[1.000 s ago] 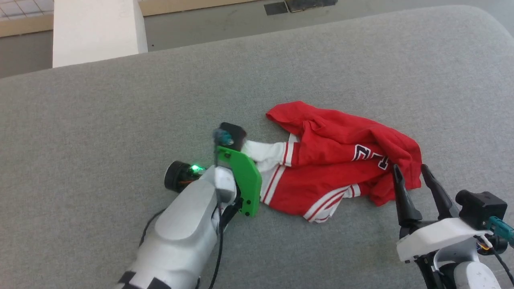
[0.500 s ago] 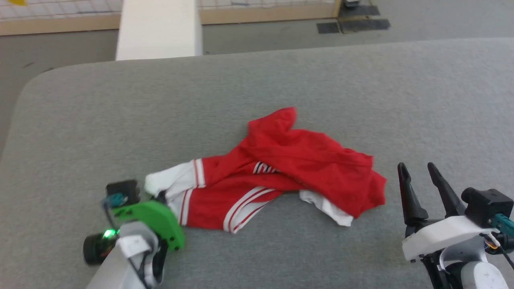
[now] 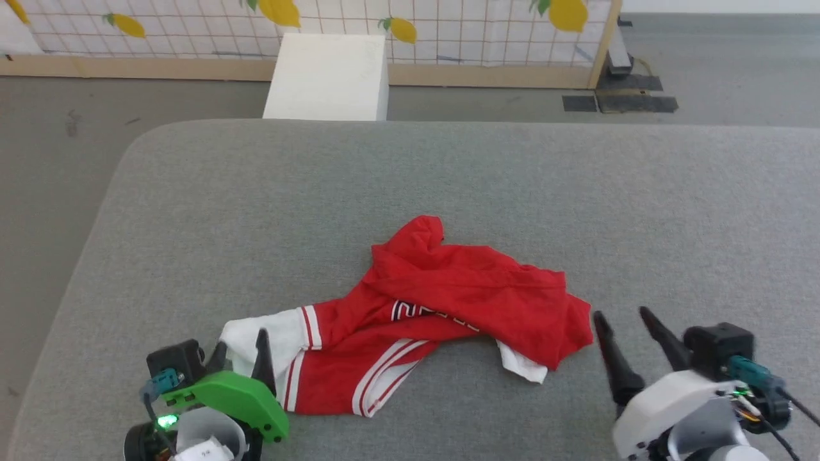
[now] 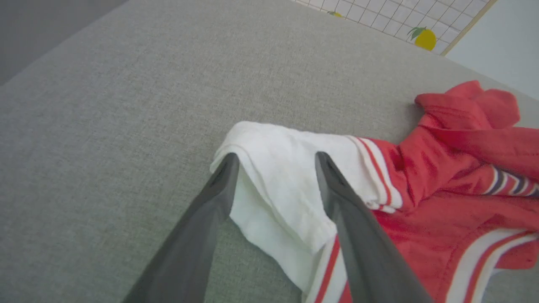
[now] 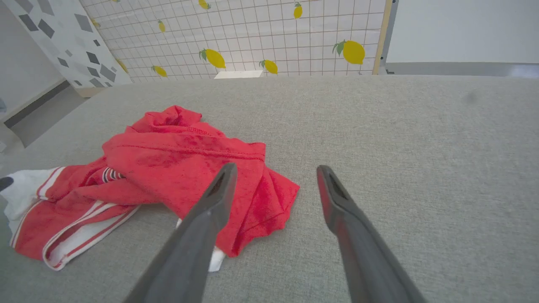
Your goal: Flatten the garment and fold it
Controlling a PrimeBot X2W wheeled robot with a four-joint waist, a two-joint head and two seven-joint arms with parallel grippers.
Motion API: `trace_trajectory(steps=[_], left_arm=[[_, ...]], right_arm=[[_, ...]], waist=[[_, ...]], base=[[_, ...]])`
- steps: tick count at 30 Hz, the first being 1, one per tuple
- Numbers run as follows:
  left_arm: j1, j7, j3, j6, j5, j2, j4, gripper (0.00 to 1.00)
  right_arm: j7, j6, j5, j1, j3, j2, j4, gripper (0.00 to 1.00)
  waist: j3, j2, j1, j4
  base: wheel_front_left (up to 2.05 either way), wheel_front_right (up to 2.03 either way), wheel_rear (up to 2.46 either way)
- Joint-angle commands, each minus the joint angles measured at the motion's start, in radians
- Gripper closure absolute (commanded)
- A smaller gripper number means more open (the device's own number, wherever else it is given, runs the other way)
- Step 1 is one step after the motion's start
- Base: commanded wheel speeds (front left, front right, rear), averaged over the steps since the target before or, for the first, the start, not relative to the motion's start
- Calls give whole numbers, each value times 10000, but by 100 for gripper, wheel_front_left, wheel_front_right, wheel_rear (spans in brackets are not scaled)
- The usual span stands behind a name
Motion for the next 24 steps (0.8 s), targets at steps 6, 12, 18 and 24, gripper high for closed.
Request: trace_trajectory(steps=[6,12,18,24], left_arm=[[106,-1503,149,-353,614,-130,-789,0],[58,-1635,971,-633,1765,-737,-2022,0],[215,-1638,1568,-1251,2596,-1436,-2384,0],[248,-1639,1946,-1683,2997,-1778,-2269,0]], right_arm=[[728,-13,-1143,-484,1360,-64,84,0],[1740,-13,-2067,-1765,2899,-897,1005,0],[2699,-13,-2455,-2962,4265,-1682,2126,0],[3063,-13,-2260,-3450,4426,-1949,2320,100]], waist=[[109,0,0,381],[494,0,0,839],[723,0,0,1262],[760,0,0,1459]], base=[[0,0,0],[0,0,0],[0,0,0],[0,0,0]])
